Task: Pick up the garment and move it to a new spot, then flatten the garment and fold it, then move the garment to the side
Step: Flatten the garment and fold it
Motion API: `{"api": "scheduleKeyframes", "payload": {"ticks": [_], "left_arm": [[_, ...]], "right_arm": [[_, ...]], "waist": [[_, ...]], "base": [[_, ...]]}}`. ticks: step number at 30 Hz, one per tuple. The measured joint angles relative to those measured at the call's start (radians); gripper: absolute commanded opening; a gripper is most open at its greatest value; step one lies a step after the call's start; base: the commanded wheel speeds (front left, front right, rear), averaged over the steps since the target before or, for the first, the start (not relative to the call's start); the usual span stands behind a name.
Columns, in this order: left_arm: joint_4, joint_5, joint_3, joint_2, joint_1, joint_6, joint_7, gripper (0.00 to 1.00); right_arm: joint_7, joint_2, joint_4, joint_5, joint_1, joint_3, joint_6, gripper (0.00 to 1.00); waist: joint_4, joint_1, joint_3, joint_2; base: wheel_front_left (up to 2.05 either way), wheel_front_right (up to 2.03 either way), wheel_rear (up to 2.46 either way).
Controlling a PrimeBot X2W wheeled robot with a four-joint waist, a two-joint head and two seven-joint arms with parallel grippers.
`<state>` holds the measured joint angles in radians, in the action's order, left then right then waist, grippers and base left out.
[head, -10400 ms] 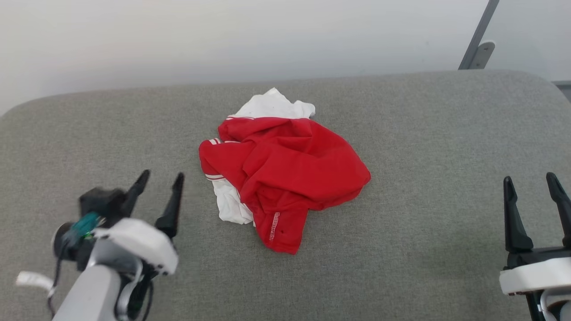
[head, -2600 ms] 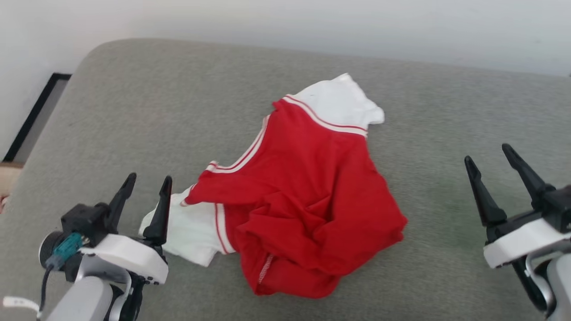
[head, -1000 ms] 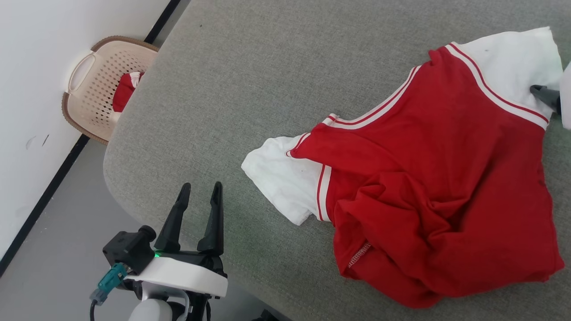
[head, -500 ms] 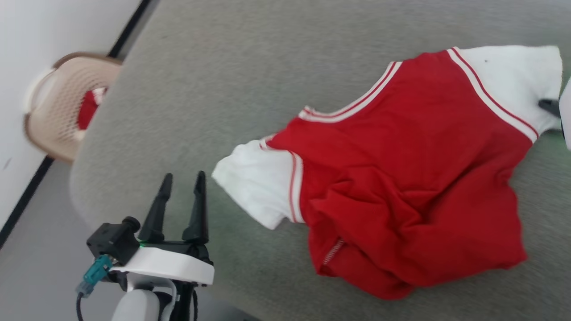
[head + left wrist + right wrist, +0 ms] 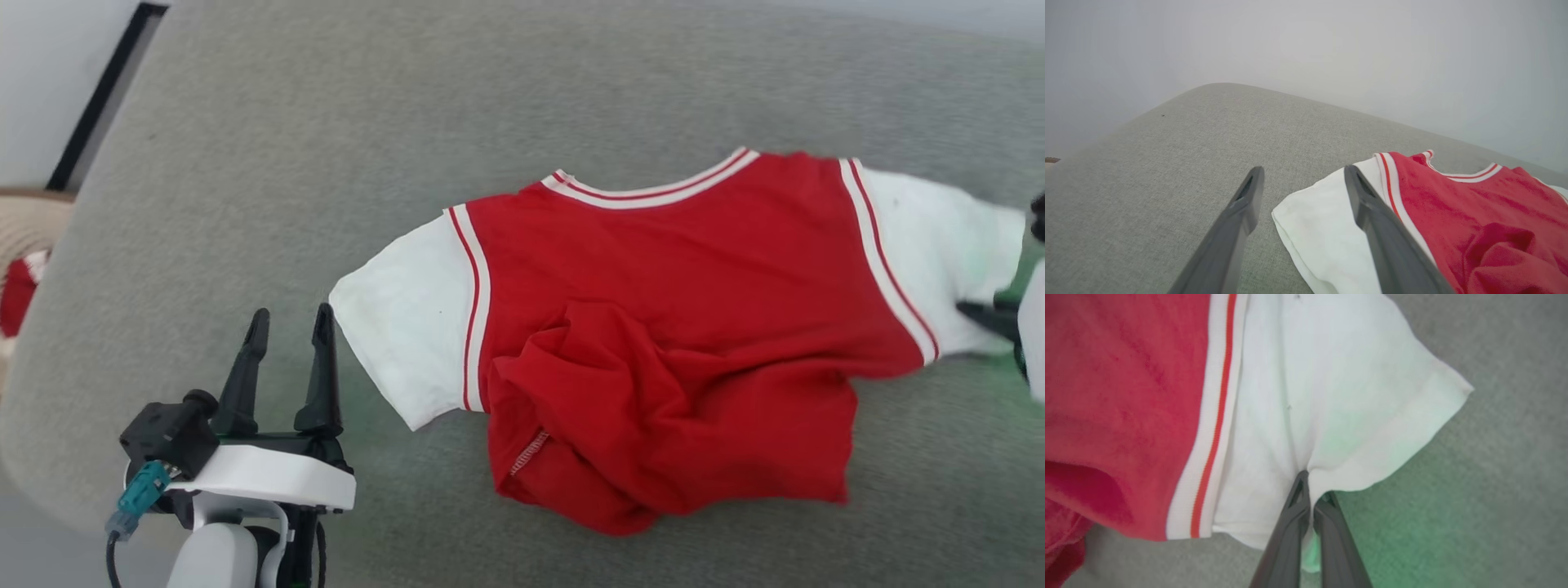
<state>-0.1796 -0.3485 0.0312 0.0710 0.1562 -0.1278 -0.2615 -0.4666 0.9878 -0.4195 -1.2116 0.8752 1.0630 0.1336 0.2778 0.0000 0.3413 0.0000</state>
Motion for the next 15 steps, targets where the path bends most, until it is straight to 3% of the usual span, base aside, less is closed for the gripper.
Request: {"api": "scheduleKeyframes", "payload": {"ticks": [6, 11, 12, 13, 14, 15], "left_arm": [[-0.015, 0.003, -0.002, 0.022, 0.006, 0.000, 0.000, 1.00], [-0.023, 0.000, -0.011, 0.034, 0.006, 0.000, 0.000, 1.00], [-0.026, -0.002, -0.009, 0.038, 0.006, 0.000, 0.000, 1.00], [-0.031, -0.005, -0.007, 0.042, 0.006, 0.000, 0.000, 1.00], [-0.041, -0.007, 0.000, 0.051, 0.006, 0.000, 0.000, 1.00], [-0.052, -0.011, 0.006, 0.059, 0.006, 0.000, 0.000, 1.00]], "right_arm": [[0.065, 0.011, 0.004, -0.054, -0.123, -0.033, 0.000, 0.00], [0.132, -0.058, -0.064, -0.072, -0.182, -0.074, 0.001, 0.00], [0.142, -0.078, -0.086, -0.072, -0.188, -0.081, 0.002, 0.28], [0.150, -0.096, -0.107, -0.069, -0.189, -0.084, 0.002, 0.87], [0.161, -0.114, -0.127, -0.061, -0.190, -0.087, 0.002, 1.00], [0.169, -0.130, -0.141, -0.055, -0.193, -0.089, 0.002, 1.00]], "waist": [[-0.044, 0.0000, -0.026, 0.0000], [-0.072, 0.0001, -0.042, 0.0000], [-0.077, 0.0000, -0.046, 0.0000], [-0.081, 0.0000, -0.051, 0.0000], [-0.085, 0.0000, -0.056, 0.0000], [-0.089, 0.0000, -0.062, 0.0000]], "base": [[0.00, 0.00, 0.00], [0.00, 0.00, 0.00], [0.00, 0.00, 0.00], [0.00, 0.00, 0.00], [0.00, 0.00, 0.00], [0.00, 0.00, 0.00]]}}
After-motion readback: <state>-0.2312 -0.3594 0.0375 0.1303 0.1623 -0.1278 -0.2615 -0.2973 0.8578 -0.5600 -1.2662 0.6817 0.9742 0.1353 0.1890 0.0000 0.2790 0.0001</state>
